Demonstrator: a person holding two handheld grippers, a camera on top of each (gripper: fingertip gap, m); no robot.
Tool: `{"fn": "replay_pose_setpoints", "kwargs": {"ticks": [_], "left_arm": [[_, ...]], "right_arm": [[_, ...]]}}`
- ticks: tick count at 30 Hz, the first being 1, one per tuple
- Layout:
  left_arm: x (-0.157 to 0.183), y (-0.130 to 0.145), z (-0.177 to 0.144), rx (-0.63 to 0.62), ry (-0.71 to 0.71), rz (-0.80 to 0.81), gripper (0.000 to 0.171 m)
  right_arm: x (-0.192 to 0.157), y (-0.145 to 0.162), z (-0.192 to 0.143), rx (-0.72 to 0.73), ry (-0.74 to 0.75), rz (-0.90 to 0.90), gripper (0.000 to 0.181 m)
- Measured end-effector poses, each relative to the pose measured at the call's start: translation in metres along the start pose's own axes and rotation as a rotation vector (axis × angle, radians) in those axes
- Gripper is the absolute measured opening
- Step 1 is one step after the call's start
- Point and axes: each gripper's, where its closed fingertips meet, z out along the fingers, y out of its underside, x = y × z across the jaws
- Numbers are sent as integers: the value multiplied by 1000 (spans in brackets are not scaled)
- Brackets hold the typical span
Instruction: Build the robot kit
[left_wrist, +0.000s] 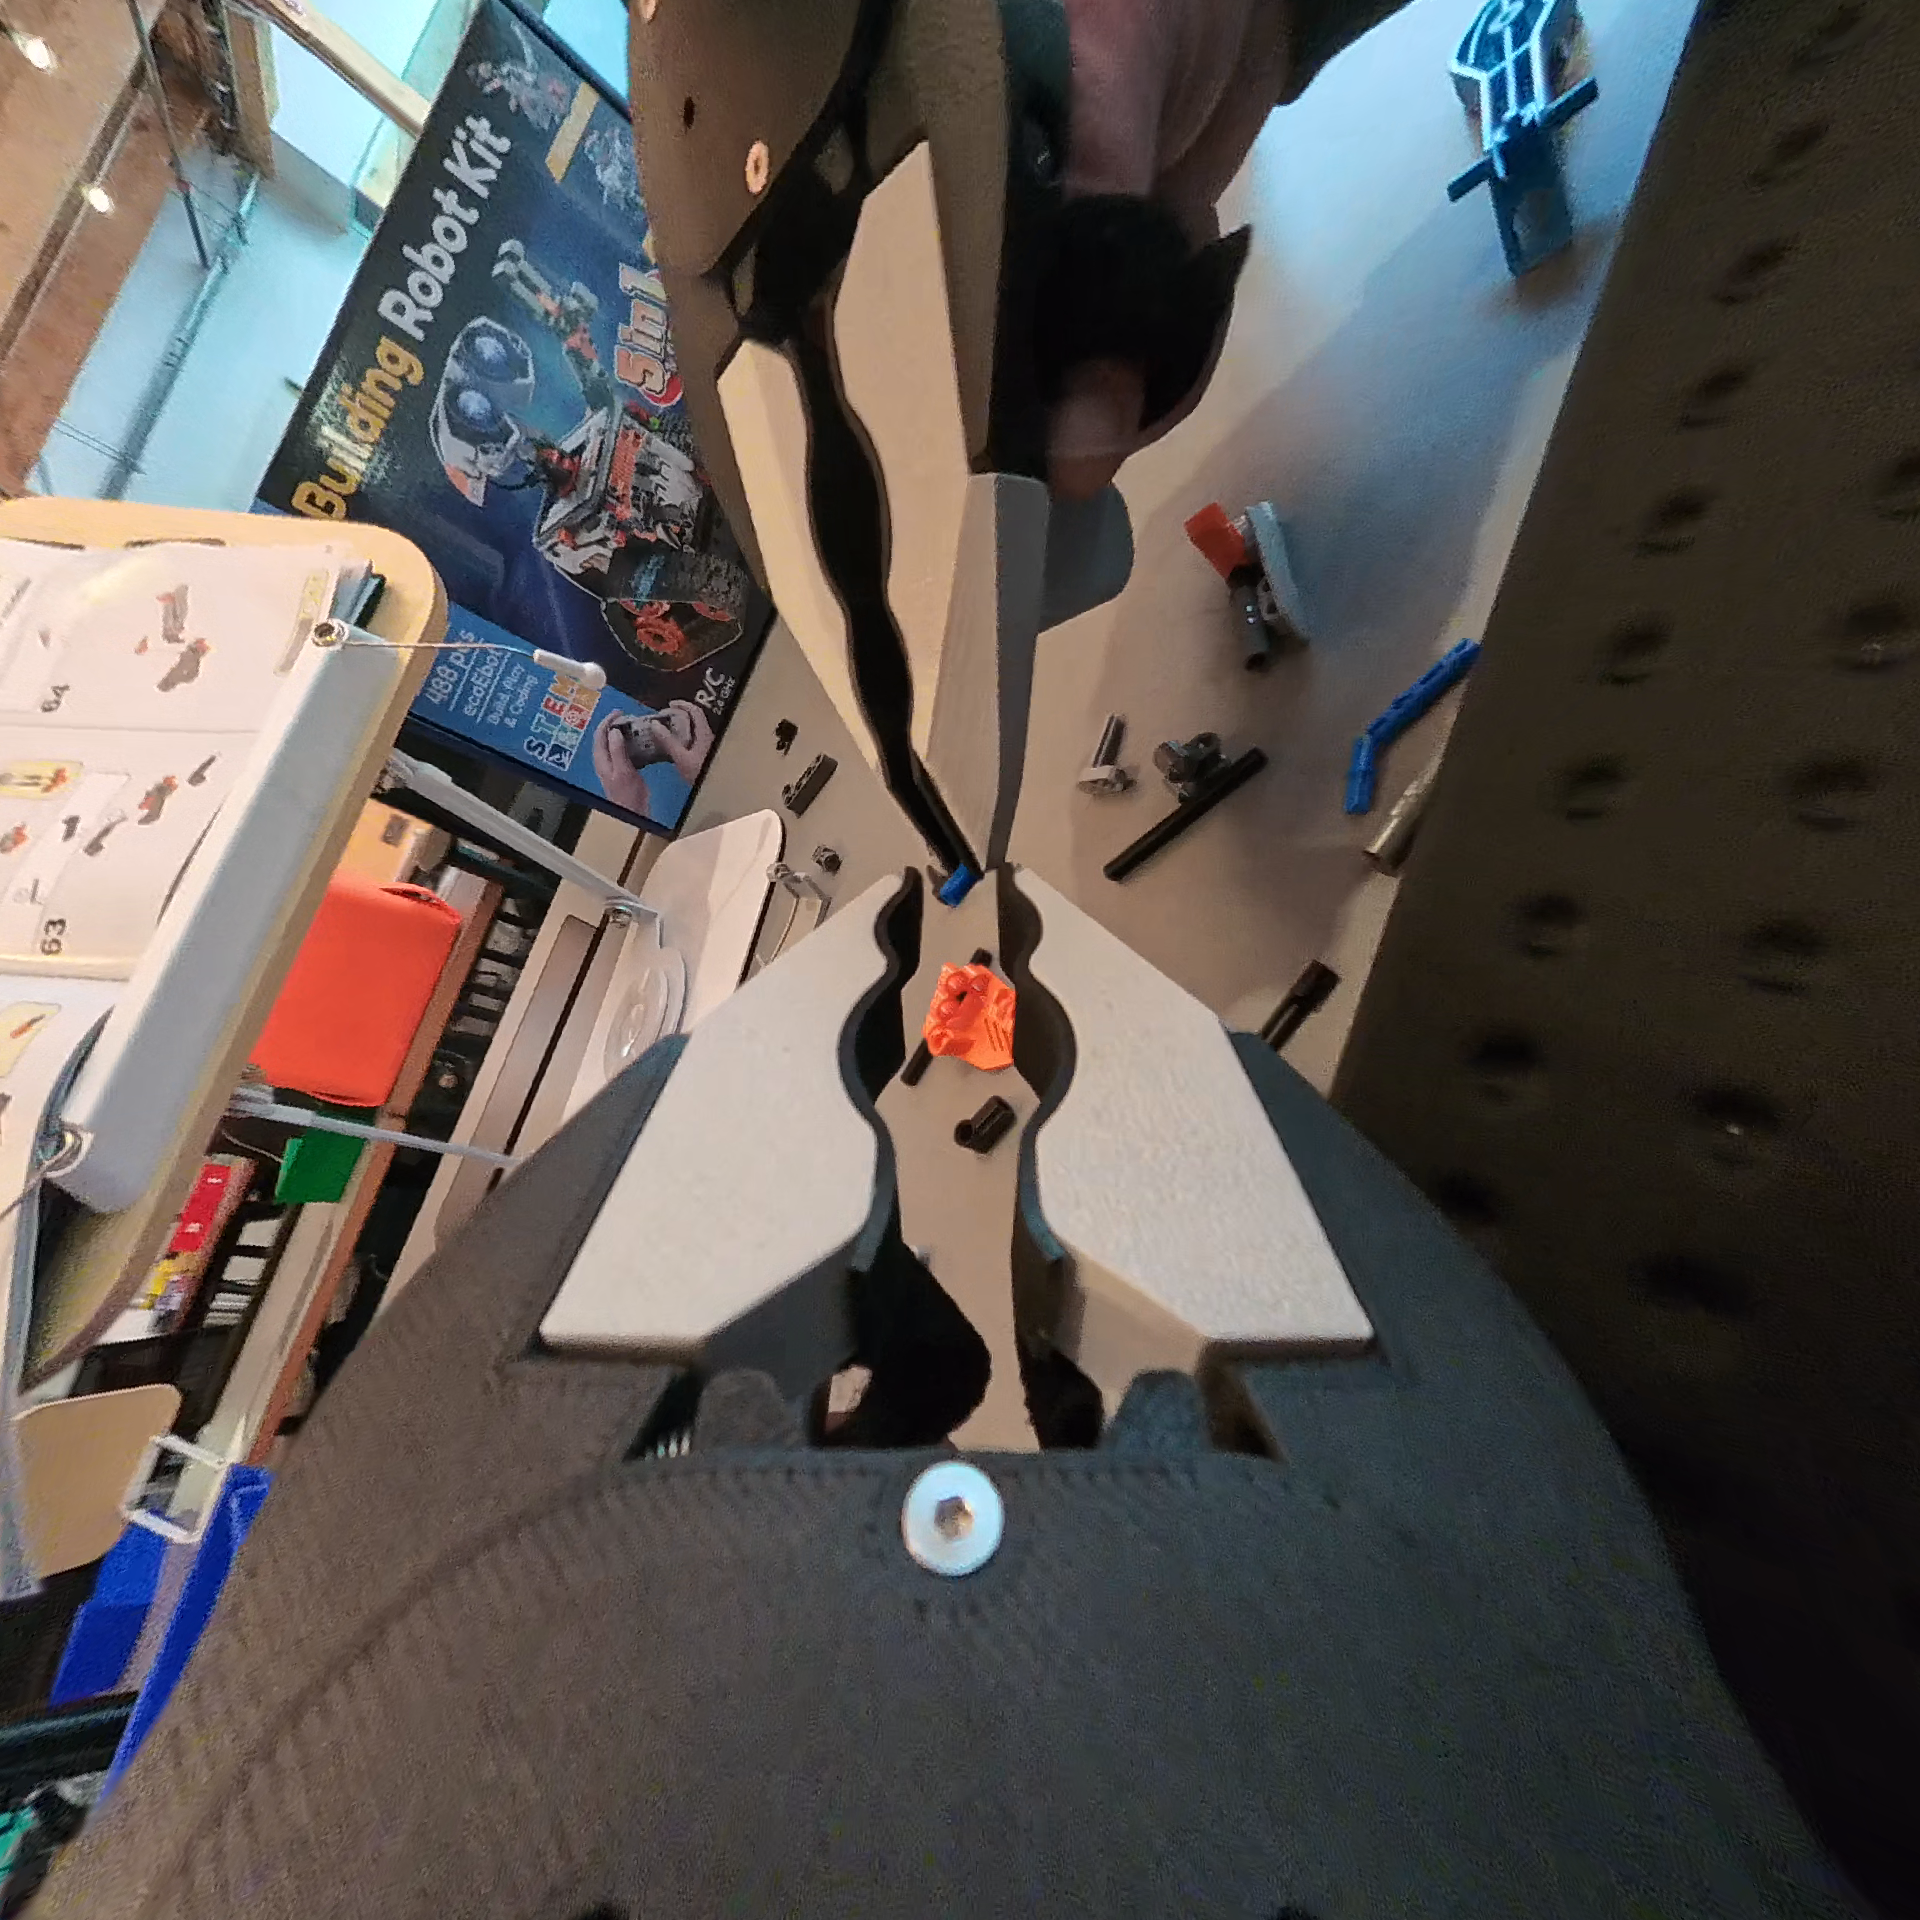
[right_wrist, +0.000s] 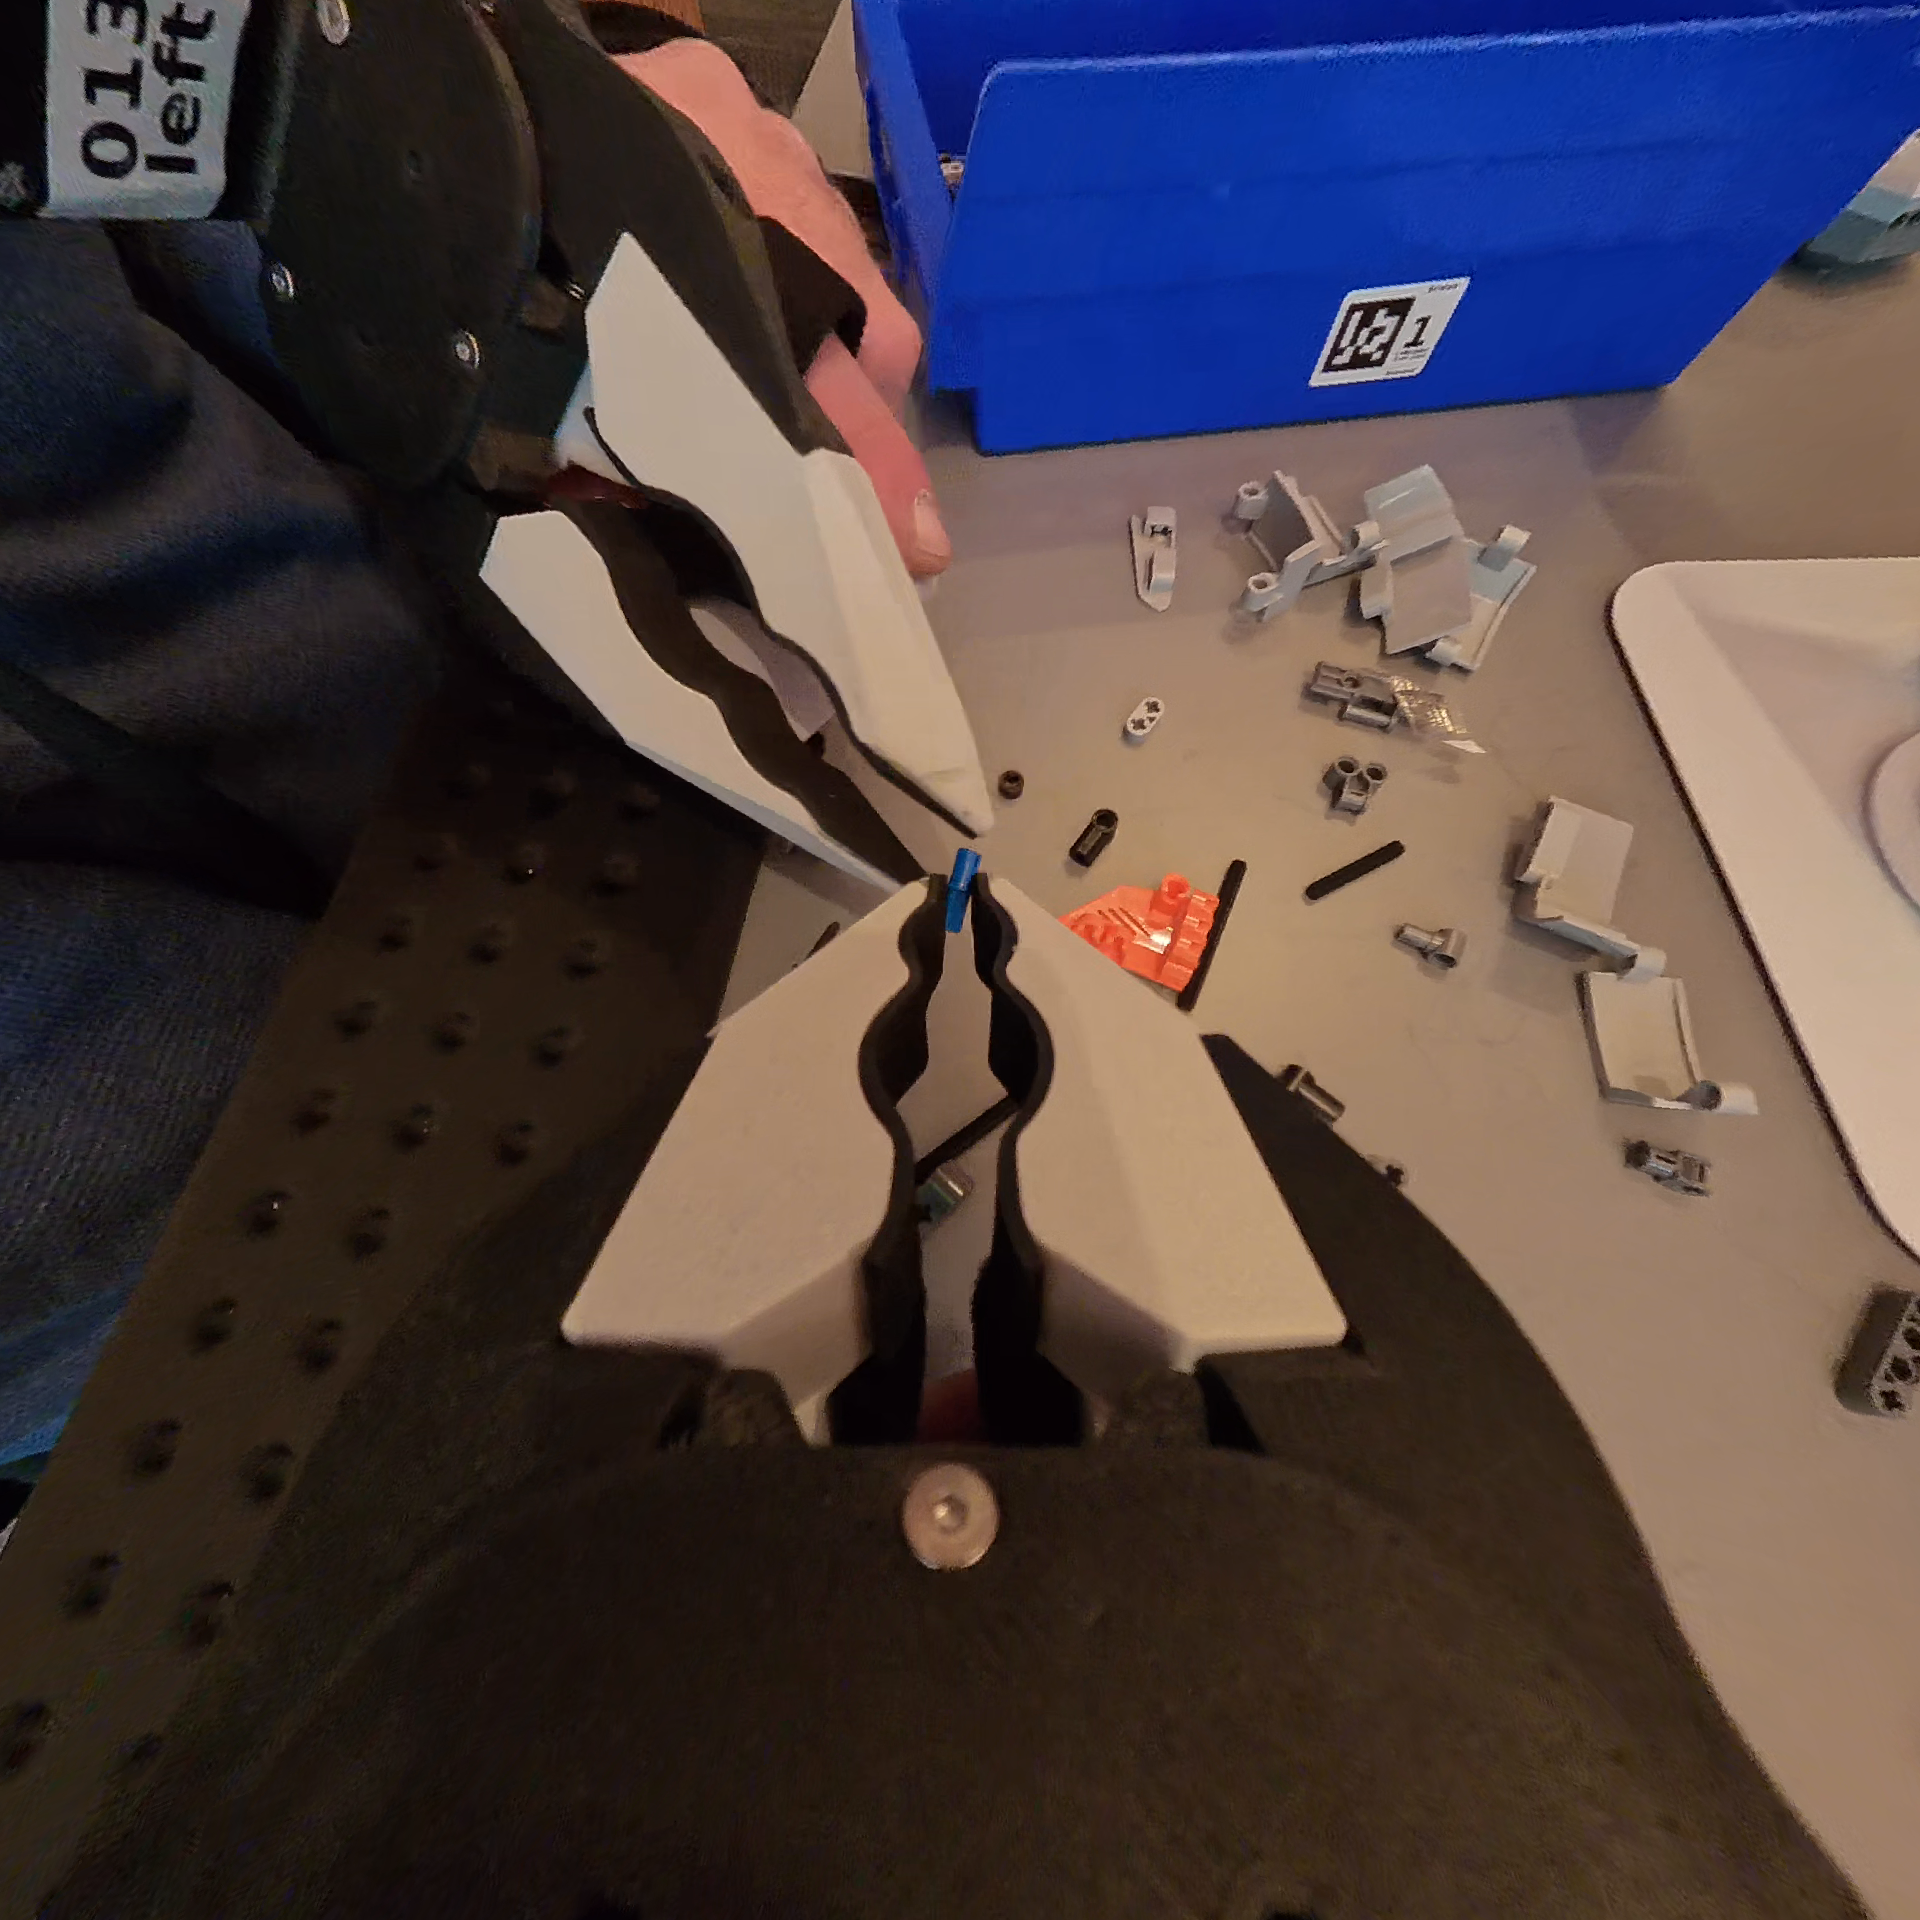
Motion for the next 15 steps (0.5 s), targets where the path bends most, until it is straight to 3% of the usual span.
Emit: {"fn": "replay_pose_setpoints", "kwargs": {"ticks": [5, 15], "left_arm": [[8, 7, 1, -37, -14, 81, 9], [0, 8, 1, -46, -46, 67, 5]], "right_arm": [[-9, 1, 4, -4, -56, 30, 2], [-5, -4, 2, 32, -68, 114, 2]]}}
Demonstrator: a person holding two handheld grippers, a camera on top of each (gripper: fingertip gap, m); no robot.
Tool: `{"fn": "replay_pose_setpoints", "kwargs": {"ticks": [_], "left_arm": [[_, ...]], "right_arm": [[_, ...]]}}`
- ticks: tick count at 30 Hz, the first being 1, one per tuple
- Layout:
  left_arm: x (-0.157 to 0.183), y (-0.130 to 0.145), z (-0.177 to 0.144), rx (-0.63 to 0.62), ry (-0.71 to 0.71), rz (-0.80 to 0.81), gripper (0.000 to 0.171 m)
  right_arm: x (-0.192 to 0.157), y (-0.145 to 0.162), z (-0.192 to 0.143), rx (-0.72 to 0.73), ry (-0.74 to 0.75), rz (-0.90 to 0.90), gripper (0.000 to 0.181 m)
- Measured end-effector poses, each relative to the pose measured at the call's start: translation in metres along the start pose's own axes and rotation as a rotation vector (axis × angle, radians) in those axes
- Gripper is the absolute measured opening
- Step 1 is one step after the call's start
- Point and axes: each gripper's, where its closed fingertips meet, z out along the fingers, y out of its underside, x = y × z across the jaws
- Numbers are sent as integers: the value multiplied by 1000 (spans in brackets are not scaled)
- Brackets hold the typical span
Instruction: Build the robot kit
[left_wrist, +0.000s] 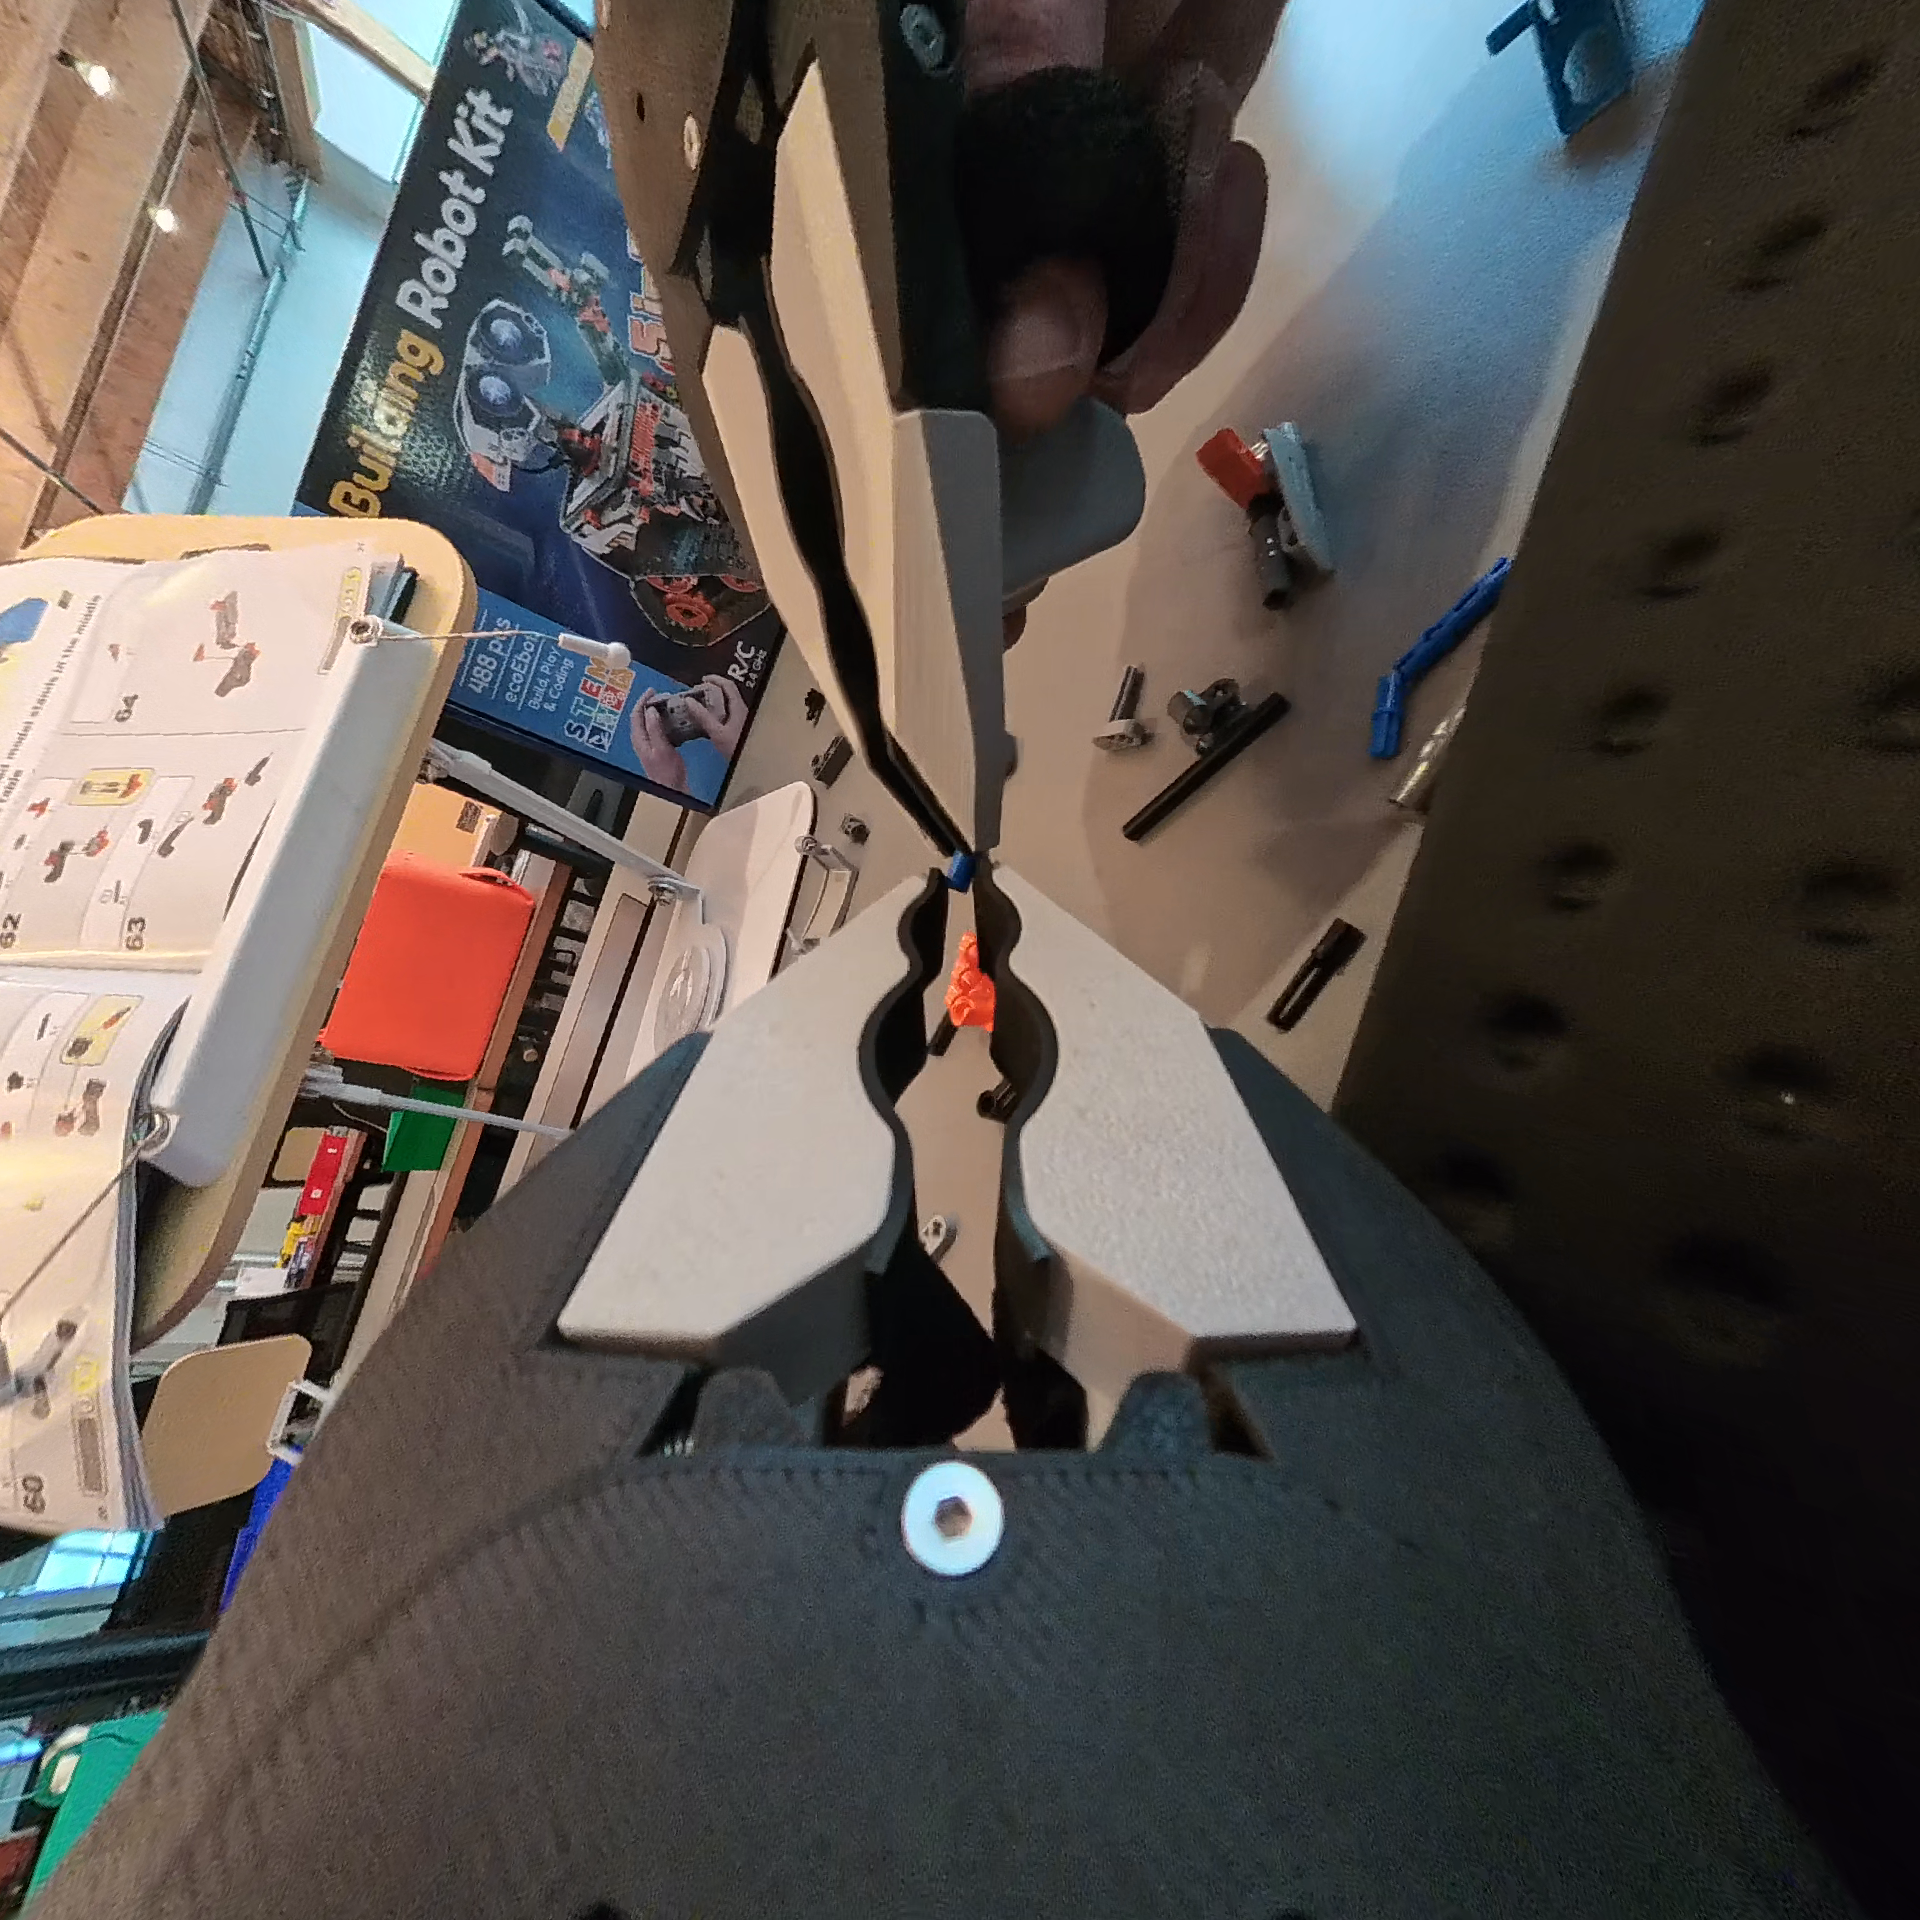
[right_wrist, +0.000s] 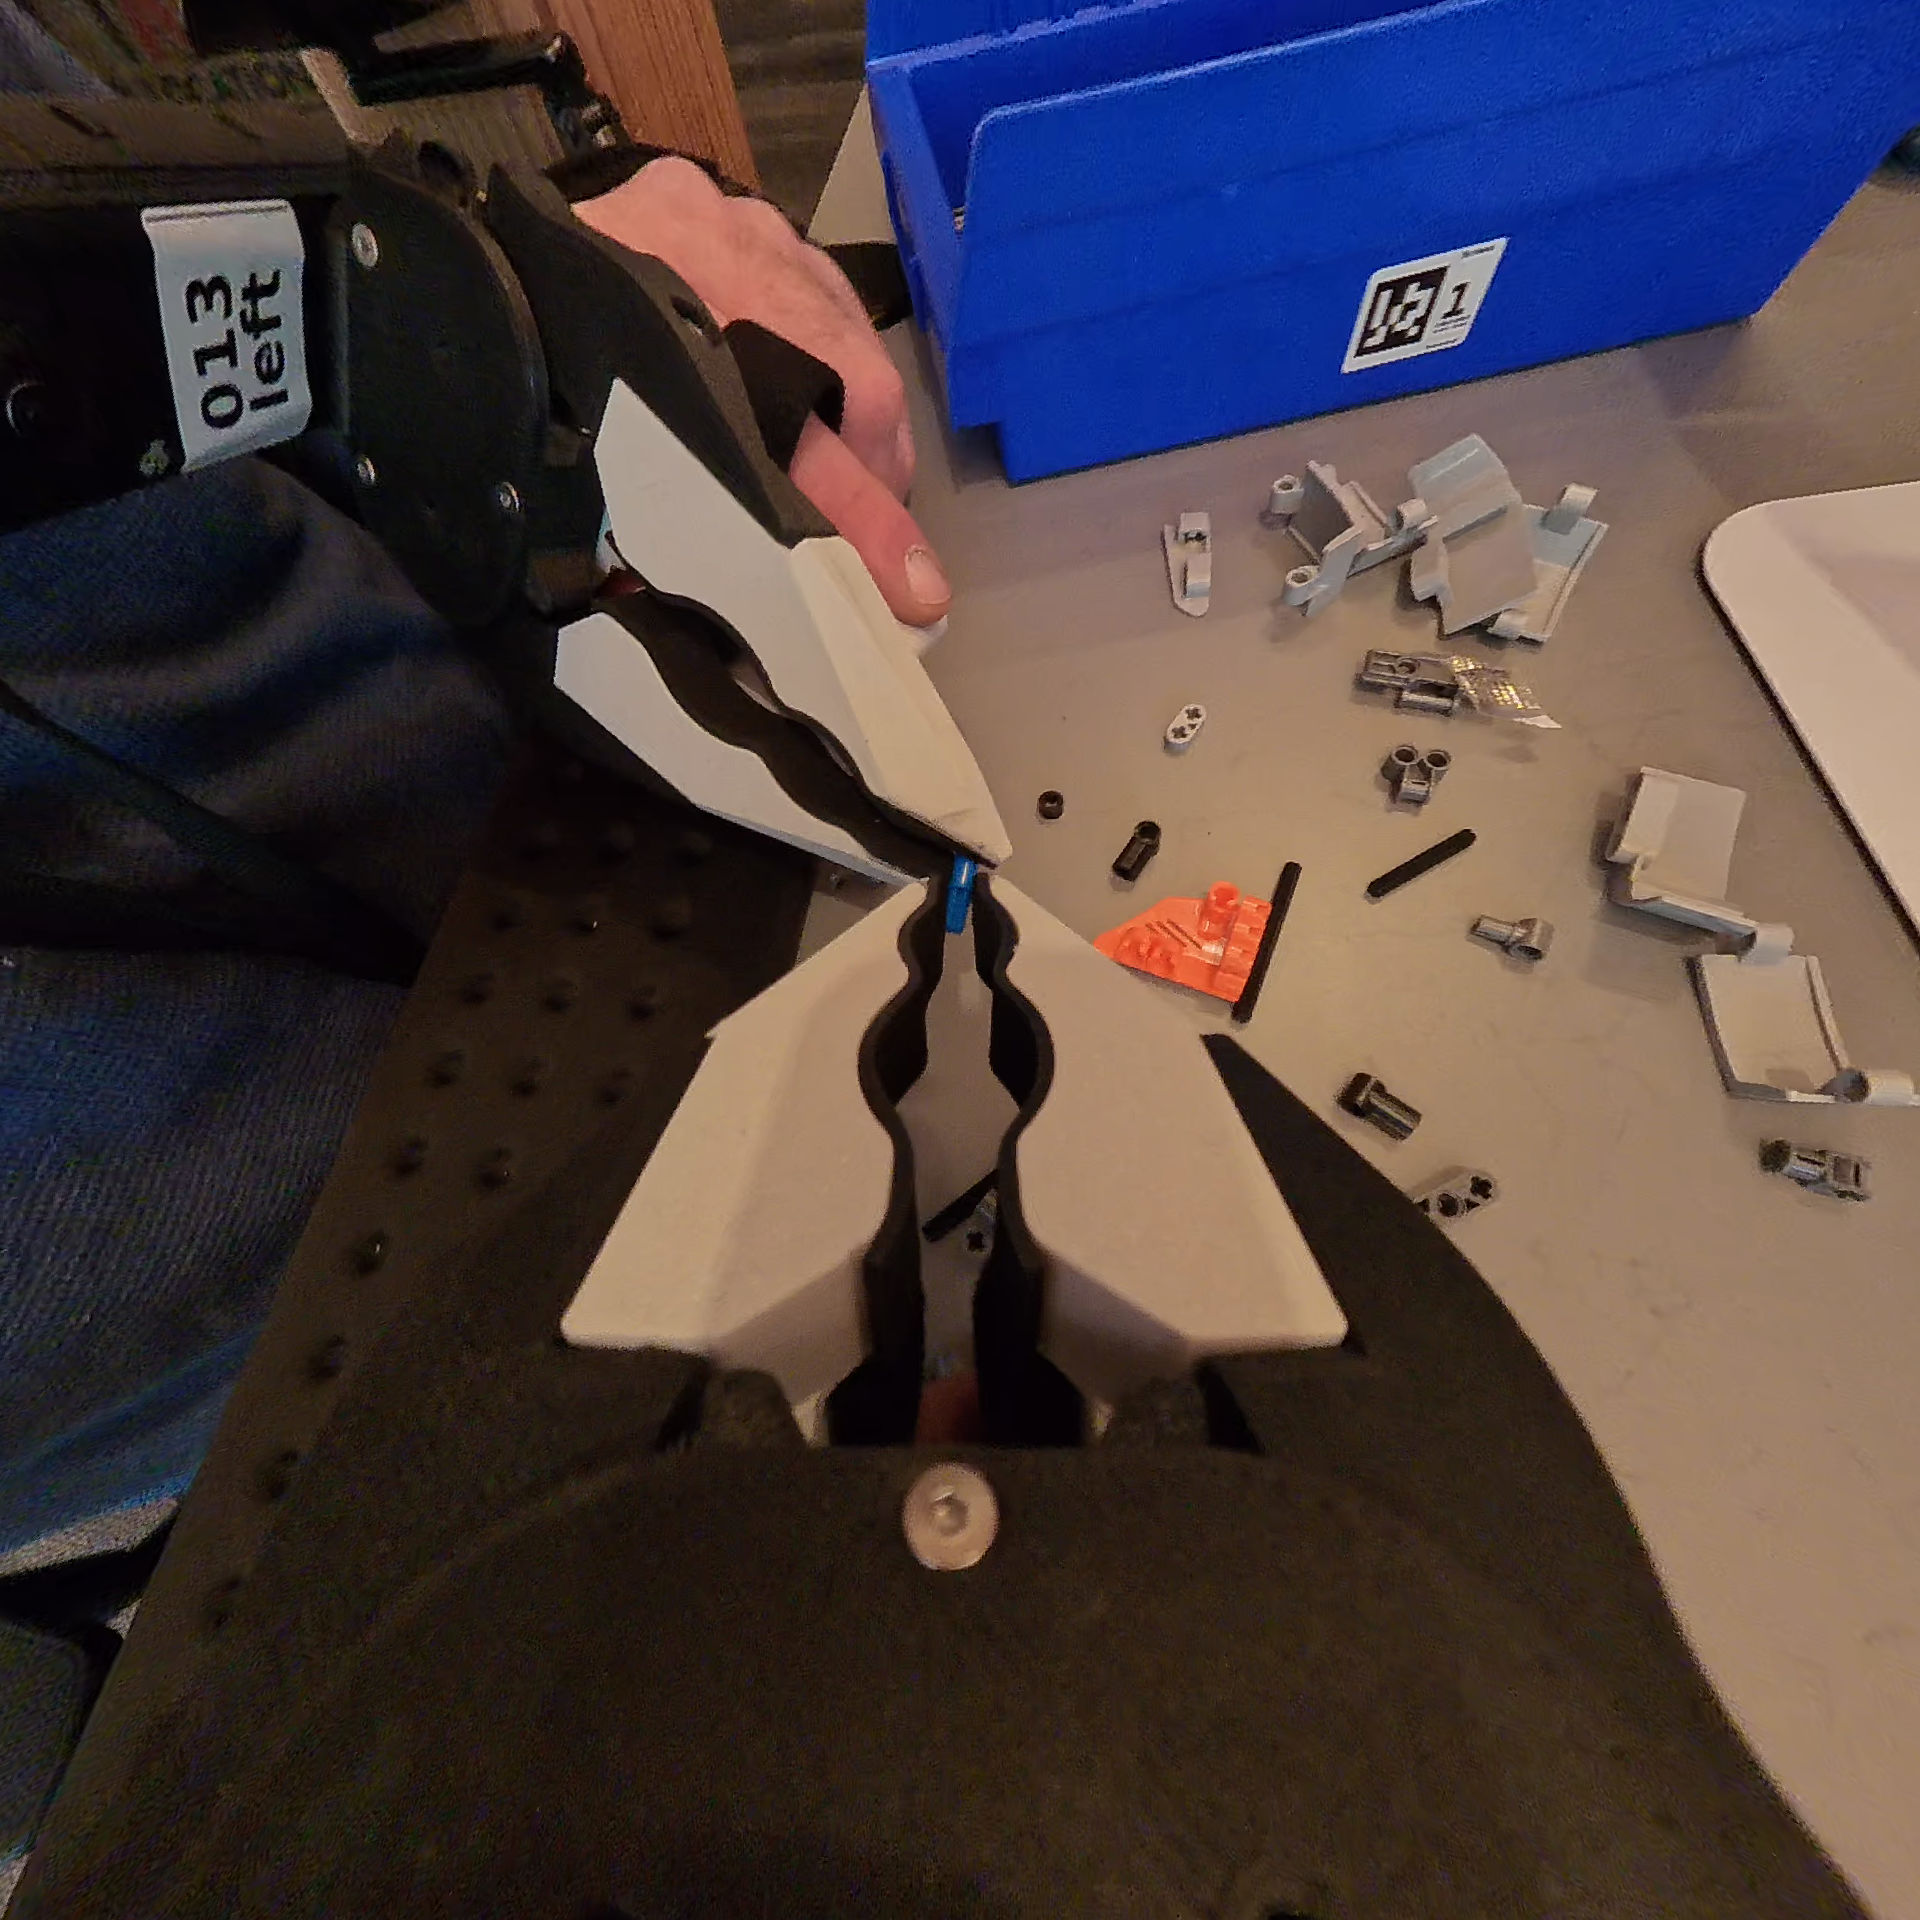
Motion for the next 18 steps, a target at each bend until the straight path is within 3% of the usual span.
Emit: {"fn": "replay_pose_setpoints", "kwargs": {"ticks": [10, 13, 18], "left_arm": [[-12, -1, 0, 7, -13, -147, 4], [-16, 4, 0, -9, -23, -181, 3], [-22, -3, -4, 51, 4, -328, 3]], "right_arm": [[6, -13, -7, 76, 24, 34, 3], [7, -17, -11, 97, 29, 41, 12], [8, -18, -11, 109, 39, 45, 10]]}}
